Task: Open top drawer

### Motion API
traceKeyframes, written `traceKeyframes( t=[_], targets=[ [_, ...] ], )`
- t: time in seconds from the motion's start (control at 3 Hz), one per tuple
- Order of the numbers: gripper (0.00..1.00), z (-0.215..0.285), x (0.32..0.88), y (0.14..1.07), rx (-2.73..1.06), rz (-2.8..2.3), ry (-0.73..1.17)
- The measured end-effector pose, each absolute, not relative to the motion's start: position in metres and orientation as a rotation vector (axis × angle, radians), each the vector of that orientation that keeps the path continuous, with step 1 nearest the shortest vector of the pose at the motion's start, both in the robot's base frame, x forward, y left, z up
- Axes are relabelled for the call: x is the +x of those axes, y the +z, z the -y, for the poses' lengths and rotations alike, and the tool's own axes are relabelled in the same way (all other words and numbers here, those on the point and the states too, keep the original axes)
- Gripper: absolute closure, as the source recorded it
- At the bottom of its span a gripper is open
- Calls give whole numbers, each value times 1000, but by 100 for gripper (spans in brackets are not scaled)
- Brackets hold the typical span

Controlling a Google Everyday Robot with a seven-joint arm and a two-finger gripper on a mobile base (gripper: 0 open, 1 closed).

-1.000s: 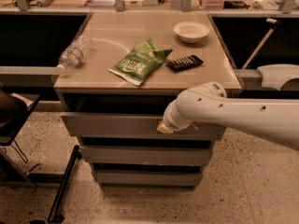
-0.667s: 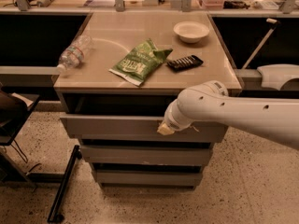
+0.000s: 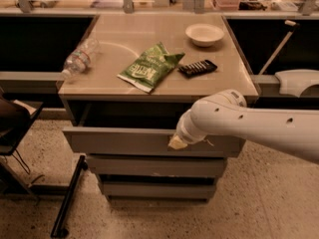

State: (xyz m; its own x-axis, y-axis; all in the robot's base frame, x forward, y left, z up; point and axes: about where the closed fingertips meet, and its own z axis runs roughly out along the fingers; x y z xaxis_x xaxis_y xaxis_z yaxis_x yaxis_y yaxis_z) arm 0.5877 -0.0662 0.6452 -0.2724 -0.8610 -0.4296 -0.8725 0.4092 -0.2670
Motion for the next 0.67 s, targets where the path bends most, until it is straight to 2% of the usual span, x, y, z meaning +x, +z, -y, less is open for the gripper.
traceKeyframes(
  t=[0.67],
  targets=[
    [100, 71, 568, 646, -1470, -2160, 33]
  ],
)
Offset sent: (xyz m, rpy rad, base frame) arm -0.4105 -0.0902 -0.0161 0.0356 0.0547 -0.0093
